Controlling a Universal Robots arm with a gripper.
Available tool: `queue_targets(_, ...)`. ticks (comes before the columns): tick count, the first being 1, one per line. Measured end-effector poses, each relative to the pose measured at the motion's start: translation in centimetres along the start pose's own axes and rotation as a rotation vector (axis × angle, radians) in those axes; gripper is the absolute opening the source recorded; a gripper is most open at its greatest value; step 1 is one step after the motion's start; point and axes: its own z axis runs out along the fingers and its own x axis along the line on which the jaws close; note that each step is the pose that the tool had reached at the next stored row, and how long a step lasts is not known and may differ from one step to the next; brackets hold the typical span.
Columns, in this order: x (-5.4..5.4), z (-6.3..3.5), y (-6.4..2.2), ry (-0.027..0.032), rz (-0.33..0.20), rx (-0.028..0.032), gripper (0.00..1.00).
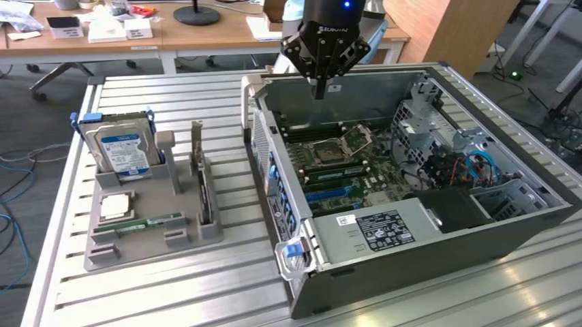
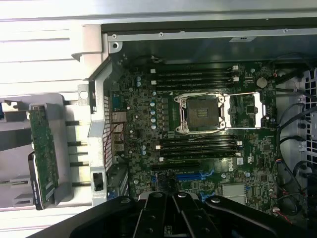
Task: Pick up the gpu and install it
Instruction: 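Reach for the gpu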
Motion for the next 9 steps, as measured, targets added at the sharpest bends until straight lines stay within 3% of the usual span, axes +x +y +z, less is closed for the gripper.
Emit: queue_targets(9, 0.98, -0.02, -0.07, 0.0000, 0.000, 0.0000, 0.11)
